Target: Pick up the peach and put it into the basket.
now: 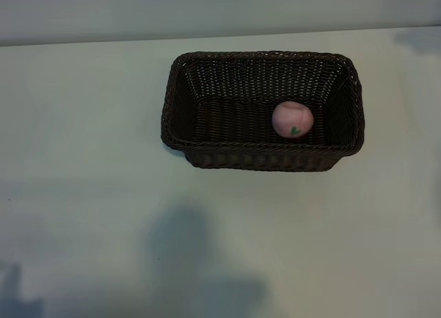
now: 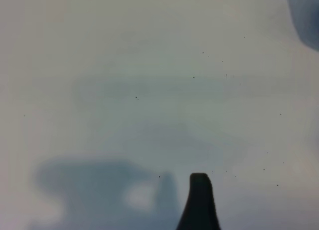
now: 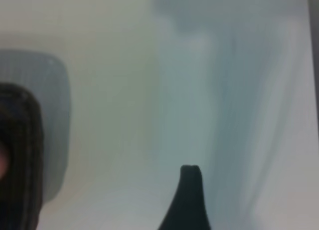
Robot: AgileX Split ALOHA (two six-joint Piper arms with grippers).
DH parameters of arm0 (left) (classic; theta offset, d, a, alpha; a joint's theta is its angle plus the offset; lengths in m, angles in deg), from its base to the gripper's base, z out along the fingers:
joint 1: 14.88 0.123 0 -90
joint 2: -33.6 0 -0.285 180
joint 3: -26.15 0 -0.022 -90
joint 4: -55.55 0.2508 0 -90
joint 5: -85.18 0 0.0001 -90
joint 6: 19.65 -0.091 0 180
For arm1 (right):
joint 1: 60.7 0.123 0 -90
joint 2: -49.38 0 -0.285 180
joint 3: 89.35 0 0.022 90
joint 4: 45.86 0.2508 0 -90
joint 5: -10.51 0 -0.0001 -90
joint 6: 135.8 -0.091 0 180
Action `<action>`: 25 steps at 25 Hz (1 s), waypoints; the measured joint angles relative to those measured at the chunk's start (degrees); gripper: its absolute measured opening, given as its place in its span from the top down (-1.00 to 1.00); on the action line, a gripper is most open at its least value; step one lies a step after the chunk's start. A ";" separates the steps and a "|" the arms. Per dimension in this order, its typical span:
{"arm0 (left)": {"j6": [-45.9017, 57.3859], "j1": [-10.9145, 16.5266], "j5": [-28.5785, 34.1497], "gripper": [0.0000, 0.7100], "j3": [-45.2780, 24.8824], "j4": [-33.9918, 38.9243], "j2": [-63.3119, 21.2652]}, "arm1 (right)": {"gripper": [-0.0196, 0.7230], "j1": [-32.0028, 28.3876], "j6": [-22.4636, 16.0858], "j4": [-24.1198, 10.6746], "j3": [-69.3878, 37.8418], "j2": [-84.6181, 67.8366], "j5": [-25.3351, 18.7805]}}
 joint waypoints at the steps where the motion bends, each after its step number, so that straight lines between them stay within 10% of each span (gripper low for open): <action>1: 0.00 0.00 0.00 -0.64 0.00 0.00 0.00 | -0.67 0.00 0.05 0.00 -1.73 -3.25 -0.11; 25: 0.16 0.00 0.00 -0.63 0.00 0.00 0.00 | -0.66 3.17 -0.61 -0.29 -41.00 -69.13 8.86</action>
